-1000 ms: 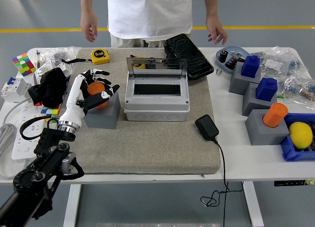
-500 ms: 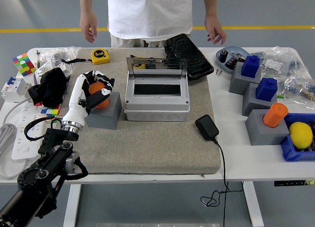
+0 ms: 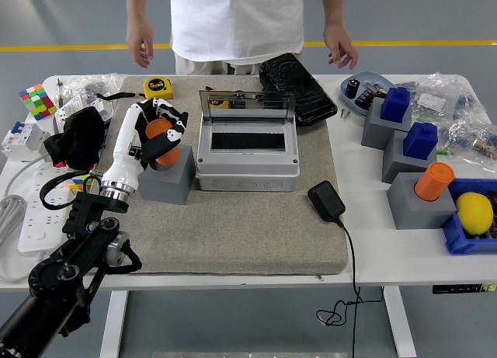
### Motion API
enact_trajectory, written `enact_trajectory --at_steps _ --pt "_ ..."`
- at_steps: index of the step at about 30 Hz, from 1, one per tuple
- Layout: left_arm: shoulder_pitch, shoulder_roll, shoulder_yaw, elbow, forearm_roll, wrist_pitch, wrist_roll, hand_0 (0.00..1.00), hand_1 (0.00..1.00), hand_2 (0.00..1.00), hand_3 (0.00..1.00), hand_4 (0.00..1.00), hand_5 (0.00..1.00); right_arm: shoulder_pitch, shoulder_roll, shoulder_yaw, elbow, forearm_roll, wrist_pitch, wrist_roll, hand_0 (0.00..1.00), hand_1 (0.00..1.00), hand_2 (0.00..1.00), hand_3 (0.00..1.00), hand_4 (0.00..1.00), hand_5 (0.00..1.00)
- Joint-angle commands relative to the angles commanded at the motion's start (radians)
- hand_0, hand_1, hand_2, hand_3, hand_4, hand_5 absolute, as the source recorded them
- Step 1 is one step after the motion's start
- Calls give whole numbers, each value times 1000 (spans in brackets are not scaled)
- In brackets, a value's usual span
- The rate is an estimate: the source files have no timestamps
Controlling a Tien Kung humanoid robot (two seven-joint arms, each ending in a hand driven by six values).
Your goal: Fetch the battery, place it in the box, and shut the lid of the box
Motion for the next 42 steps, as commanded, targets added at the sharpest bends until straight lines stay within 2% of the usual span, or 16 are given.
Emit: enact_trajectory --at_steps 4,6,7,10,13,18,21,24,25,28,37,42 --pt "-25 39 30 -111 128 11 95 121 93 203 320 611 2 -1 -1 4 0 -1 -1 0 649 638 672 597 998 591" --pt "-50 60 64 -167 202 9 173 121 93 203 320 611 2 0 -2 3 0 0 -1 1 649 638 672 597 998 591" --pt "-68 69 86 -192 241 -1 215 133 105 218 333 689 2 1 -2 4 0 0 -1 1 648 638 672 596 998 591" --pt "-129 90 161 -219 348 -38 338 133 105 218 333 689 2 1 -2 3 0 2 -2 1 648 638 672 596 998 591" --pt "-205 90 253 -190 409 -59 425 134 109 220 346 718 2 3 -3 2 0 2 -2 0 647 638 672 595 998 588" --pt "-302 62 368 -117 459 -67 468 134 109 220 346 718 2 5 -5 -8 0 9 -3 0 647 638 672 595 998 588" --pt "-334 42 405 -82 485 -67 477 134 110 221 355 729 2 4 -5 -9 0 8 -3 -1 644 638 671 592 998 582" --pt "-363 16 431 -41 528 -85 519 134 110 221 355 729 2 3 -6 -8 0 2 -2 -4 644 638 671 592 998 582" --pt "-373 5 440 -21 545 -97 537 148 118 226 369 781 2 3 -6 -9 0 2 -3 -4 643 637 670 589 998 578" --pt "-394 -16 460 27 557 -100 540 148 118 226 369 781 2 4 -8 -14 0 3 -2 -4 643 637 670 589 998 578" --pt "-443 -16 480 158 610 -65 505 152 120 229 376 787 2 10 -9 -28 0 7 -2 -3 642 636 669 588 998 575" --pt "-446 -16 474 182 604 -53 492 152 120 229 376 787 2 10 -9 -28 0 0 -1 -5 642 636 669 588 998 575"
